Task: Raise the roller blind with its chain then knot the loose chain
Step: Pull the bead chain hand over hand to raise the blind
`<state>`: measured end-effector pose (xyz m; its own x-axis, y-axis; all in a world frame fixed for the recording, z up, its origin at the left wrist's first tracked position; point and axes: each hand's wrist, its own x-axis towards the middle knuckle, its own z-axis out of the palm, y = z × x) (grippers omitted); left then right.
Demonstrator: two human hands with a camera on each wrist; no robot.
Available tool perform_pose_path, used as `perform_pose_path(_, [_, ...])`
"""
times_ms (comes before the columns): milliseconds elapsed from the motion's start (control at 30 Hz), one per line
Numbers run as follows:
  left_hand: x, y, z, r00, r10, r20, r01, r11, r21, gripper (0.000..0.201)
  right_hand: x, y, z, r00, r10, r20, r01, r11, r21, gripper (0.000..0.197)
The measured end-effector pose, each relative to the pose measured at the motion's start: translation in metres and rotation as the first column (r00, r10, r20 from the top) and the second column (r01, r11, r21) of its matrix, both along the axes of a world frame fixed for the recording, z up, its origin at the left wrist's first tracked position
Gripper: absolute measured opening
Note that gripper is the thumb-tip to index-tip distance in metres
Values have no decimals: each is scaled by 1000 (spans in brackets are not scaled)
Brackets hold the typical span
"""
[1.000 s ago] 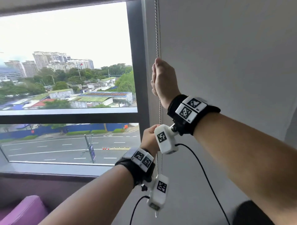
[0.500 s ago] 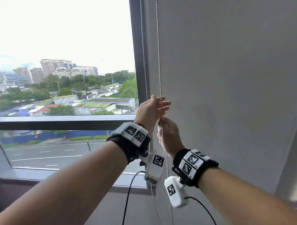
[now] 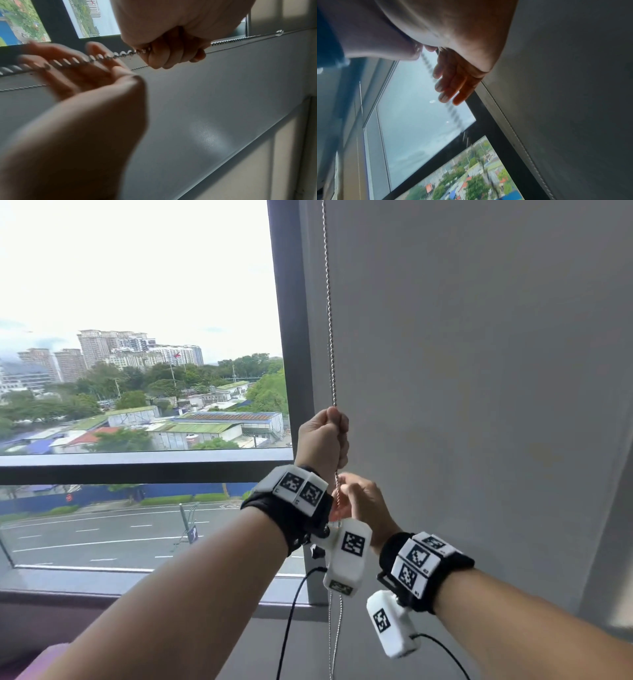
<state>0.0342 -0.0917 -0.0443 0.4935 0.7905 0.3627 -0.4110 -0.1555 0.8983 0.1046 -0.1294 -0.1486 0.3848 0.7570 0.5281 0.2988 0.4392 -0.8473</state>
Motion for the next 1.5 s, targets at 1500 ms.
perform_pose_path(1500, [8, 0, 28, 996, -79, 40, 79, 997, 1, 39, -7, 8, -19, 983, -182, -18, 182, 982, 40, 40])
